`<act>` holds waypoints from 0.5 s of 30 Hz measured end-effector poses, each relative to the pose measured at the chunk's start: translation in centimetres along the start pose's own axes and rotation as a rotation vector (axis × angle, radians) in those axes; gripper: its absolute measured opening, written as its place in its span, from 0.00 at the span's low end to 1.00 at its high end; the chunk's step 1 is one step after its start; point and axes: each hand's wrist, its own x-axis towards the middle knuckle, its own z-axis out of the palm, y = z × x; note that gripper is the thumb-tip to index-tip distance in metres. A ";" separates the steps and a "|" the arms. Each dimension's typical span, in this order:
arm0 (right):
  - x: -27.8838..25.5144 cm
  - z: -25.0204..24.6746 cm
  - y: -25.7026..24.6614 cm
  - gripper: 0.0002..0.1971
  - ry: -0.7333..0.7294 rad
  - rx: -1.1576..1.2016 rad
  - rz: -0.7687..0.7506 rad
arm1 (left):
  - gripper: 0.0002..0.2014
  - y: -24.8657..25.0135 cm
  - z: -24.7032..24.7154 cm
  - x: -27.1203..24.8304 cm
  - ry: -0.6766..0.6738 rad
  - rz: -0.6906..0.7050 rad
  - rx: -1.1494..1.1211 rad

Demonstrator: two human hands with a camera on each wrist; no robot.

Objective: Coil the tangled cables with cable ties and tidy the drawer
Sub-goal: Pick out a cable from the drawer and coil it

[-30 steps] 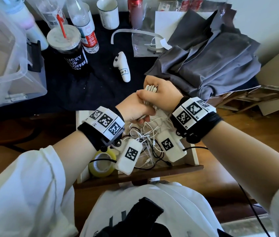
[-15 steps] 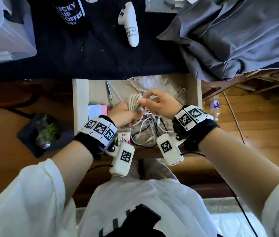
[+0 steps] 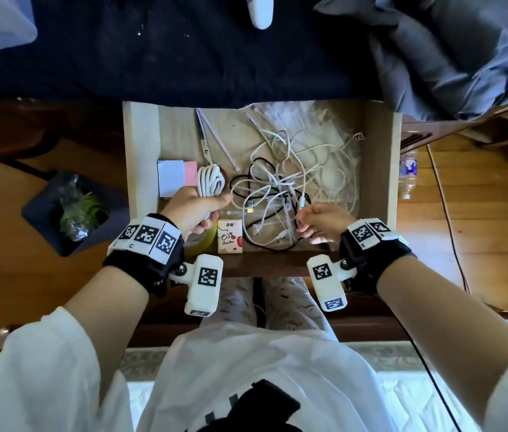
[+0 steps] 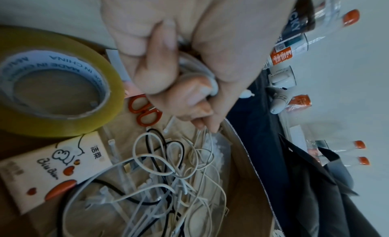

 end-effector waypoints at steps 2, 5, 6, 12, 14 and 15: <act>0.5 0.4 0.1 0.10 -0.004 -0.013 0.106 | 0.11 -0.3 0.0 0.2 -0.010 0.000 0.017; 2.0 1.1 0.9 0.09 -0.028 -0.191 0.260 | 0.11 -1.0 0.1 0.6 -0.021 -0.007 0.017; 2.6 1.3 1.3 0.16 -0.016 -0.234 0.282 | 0.12 -1.2 0.1 0.6 -0.022 -0.008 0.009; 4.4 2.7 2.1 0.21 -0.067 -0.304 0.311 | 0.12 -2.6 -0.6 0.9 0.015 -0.037 -0.039; 6.1 2.6 3.0 0.24 -0.128 -0.305 0.242 | 0.12 -3.0 -0.8 0.8 0.010 -0.037 -0.046; 6.7 2.5 3.1 0.24 -0.162 -0.299 0.179 | 0.11 -3.1 -0.9 0.7 0.005 -0.035 -0.049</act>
